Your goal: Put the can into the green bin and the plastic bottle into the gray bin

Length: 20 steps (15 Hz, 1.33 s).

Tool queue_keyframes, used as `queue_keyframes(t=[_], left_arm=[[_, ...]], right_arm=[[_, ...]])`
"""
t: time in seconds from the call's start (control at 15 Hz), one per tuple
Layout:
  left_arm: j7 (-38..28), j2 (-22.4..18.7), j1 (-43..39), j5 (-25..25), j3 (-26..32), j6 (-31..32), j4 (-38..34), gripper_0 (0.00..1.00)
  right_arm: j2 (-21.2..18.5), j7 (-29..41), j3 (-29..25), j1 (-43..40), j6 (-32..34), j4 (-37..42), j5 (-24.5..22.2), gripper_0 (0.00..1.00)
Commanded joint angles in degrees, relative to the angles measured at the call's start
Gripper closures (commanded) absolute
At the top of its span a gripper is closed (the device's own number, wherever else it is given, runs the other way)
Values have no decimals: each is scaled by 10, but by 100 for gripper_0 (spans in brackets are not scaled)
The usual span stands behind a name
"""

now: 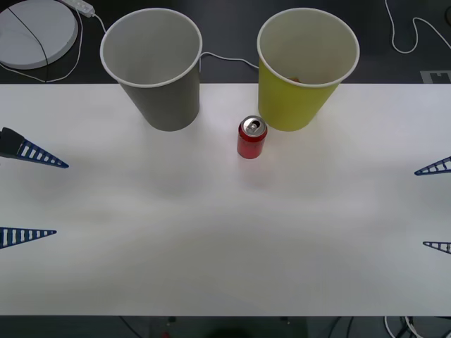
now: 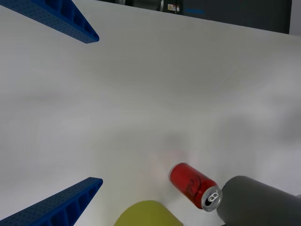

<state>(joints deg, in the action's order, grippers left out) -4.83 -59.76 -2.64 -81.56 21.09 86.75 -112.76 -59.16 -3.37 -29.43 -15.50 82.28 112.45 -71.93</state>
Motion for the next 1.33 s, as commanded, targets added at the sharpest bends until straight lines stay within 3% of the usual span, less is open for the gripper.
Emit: queue_keyframes(t=[0.07,0.33,0.6,1.07,1.33], left_arm=[[0,0,0,0,0,0,0,0],[0,0,0,0,0,0,0,0],[0,0,0,0,0,0,0,0],[0,0,0,0,0,0,0,0],[0,0,0,0,0,0,0,0]], right_arm=[[2,-4,30,-23,-63,6,9,0],[2,-9,86,-94,-215,35,39,0],[2,-23,148,-125,-303,37,78,0],[-9,-40,279,-127,-480,58,116,0],[-45,-41,372,-126,-639,105,155,0]])
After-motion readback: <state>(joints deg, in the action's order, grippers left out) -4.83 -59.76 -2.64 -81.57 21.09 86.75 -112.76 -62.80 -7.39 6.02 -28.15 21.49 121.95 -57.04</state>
